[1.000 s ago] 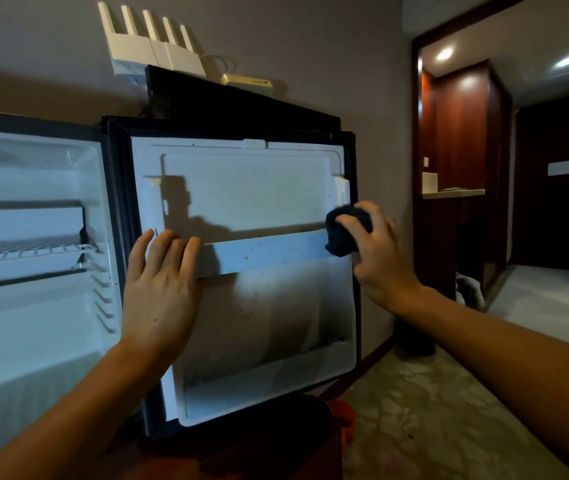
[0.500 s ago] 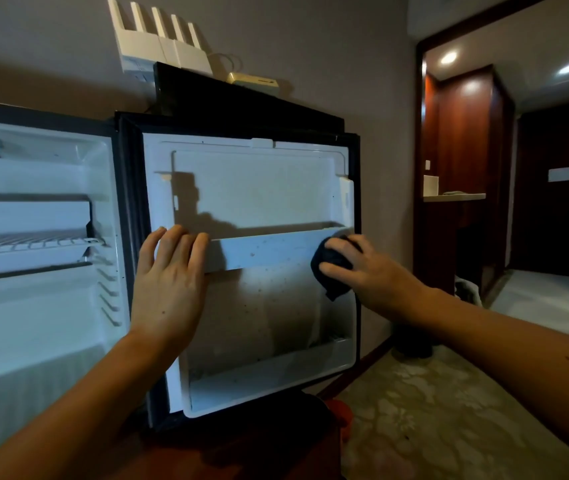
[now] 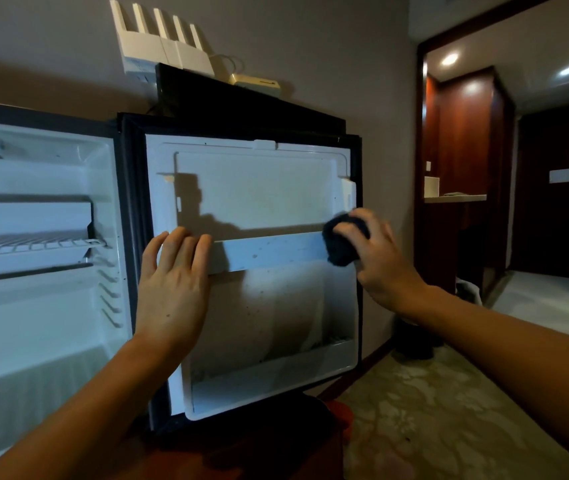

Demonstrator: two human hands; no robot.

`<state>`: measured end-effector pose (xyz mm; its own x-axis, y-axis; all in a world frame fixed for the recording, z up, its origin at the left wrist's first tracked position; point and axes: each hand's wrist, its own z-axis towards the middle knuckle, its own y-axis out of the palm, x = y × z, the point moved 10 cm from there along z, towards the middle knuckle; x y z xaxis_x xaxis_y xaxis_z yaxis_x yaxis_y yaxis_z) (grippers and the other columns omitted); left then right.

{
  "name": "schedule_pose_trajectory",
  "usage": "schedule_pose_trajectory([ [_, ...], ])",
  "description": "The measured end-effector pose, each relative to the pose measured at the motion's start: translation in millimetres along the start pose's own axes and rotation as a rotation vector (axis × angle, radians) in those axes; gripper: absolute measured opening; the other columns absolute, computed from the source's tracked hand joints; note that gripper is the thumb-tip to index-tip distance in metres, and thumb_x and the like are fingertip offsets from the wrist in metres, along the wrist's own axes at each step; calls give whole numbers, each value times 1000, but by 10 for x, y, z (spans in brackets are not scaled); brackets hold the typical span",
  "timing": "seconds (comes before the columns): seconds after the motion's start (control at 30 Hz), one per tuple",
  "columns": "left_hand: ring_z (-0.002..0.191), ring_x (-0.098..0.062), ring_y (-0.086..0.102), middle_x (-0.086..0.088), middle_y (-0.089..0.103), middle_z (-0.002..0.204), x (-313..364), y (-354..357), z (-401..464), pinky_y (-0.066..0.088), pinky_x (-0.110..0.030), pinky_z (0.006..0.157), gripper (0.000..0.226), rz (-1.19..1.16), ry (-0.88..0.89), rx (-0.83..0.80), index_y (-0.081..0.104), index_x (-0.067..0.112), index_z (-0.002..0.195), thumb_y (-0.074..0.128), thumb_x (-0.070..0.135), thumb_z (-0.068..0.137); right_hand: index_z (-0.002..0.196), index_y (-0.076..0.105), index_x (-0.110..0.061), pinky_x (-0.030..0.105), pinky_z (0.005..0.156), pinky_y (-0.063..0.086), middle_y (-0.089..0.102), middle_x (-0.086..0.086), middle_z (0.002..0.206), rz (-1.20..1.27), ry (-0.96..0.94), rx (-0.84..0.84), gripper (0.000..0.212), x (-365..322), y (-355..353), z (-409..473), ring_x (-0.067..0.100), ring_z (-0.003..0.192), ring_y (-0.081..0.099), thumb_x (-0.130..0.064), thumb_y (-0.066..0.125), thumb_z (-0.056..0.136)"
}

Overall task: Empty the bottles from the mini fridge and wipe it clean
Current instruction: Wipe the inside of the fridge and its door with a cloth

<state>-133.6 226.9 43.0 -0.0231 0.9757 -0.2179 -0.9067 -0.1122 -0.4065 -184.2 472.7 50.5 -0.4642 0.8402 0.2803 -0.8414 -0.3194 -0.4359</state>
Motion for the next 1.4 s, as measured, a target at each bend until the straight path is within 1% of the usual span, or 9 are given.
schedule_pose_trajectory([
  [0.2,128,-37,36,-22,56,124,-18,-14,-6,23,-50,111,63,-8,-3,5,49,-2,132,74,4,75,128,55,-18,48,91,51,43,16,141,-103,-394,-165,54,-314,108,-229,42,124,46,-15,68,76],
  [0.37,129,-38,37,-22,56,125,-9,-25,-7,25,-50,111,59,-16,-12,13,49,-2,132,72,5,78,134,47,-17,49,105,38,27,12,148,61,109,27,49,20,-58,51,35,129,29,-8,59,87],
  [0.53,129,-37,38,-20,56,125,-15,-21,-2,27,-51,110,63,-21,-5,5,49,-1,132,75,5,75,131,52,-18,48,94,49,40,17,143,-86,-372,-151,51,-371,70,-77,40,125,42,-15,61,80],
  [0.7,128,-37,37,-21,56,124,-3,-34,-11,28,-52,110,61,-19,-21,13,49,-1,132,73,4,76,134,48,-14,53,106,39,28,15,147,-36,-38,-54,48,-107,-84,137,38,129,31,-7,59,87],
  [0.83,129,-36,37,-20,56,124,-20,-29,-6,28,-51,110,60,-15,-14,4,49,0,132,72,5,77,126,57,-16,49,91,50,48,19,138,-171,-528,-202,55,-495,70,-146,43,121,49,-17,72,74],
  [1.0,129,-36,38,-19,57,123,-19,-5,-6,28,-50,110,57,-14,-23,19,50,0,131,71,4,78,132,50,-13,53,102,44,34,17,144,-13,-82,-34,45,-187,-90,82,38,126,36,-14,56,87],
  [1.17,130,-35,36,-19,56,125,-26,1,-5,27,-50,110,62,-9,-14,10,49,1,132,75,7,76,129,55,-18,48,95,48,46,17,140,-108,-470,-186,52,-526,139,-107,41,124,45,-16,67,78],
  [1.3,133,-34,33,-17,54,129,-29,45,-17,25,-50,112,67,-3,-28,-14,47,3,135,76,11,75,132,50,-16,49,99,46,35,13,142,141,-32,-53,50,-239,24,78,34,124,36,-7,60,83],
  [1.4,133,-33,32,-17,54,129,-35,45,-16,24,-49,112,69,-4,-23,-14,47,3,135,77,12,74,130,54,-15,48,97,46,40,17,141,74,-131,-81,46,-425,77,47,38,122,41,-12,57,83],
])
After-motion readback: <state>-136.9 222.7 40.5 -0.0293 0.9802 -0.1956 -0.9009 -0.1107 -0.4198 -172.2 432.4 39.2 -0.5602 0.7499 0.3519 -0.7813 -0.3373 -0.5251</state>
